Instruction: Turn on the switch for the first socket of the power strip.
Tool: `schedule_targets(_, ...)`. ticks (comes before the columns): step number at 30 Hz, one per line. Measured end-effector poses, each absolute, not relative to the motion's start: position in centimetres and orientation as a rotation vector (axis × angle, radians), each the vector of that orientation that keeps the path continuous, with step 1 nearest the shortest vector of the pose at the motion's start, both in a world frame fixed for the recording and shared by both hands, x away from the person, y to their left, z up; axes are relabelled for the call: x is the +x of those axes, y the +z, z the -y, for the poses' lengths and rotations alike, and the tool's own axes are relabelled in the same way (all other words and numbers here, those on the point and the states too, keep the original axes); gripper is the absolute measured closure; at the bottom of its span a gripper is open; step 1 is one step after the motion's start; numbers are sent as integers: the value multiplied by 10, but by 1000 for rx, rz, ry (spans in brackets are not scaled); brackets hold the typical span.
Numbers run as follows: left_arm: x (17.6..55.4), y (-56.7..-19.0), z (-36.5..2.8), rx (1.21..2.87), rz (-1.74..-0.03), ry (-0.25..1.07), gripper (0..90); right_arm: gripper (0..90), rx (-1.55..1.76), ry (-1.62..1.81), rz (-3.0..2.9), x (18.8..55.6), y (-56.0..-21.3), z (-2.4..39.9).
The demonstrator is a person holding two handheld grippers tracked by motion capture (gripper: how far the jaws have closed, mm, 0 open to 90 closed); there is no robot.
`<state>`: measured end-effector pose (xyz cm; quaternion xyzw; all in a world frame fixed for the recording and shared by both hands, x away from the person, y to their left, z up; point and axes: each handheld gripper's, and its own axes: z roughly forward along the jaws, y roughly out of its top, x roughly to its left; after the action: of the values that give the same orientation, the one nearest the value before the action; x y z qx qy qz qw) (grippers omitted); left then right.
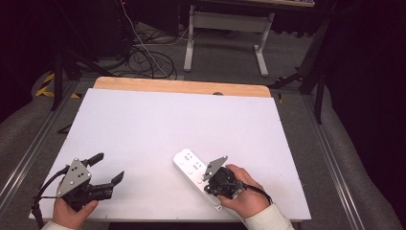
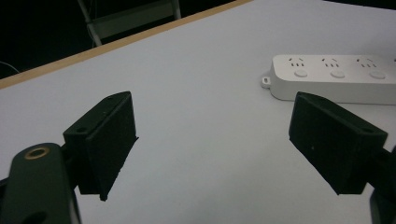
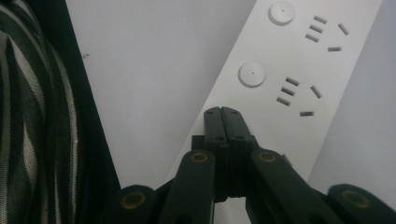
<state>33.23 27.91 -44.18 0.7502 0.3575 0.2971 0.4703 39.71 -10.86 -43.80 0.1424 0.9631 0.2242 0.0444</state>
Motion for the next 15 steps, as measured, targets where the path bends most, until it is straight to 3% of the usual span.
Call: schedule_targets(15, 333, -442, -279, 1840, -878, 728, 156, 900, 453, 722, -2926, 396, -437, 113)
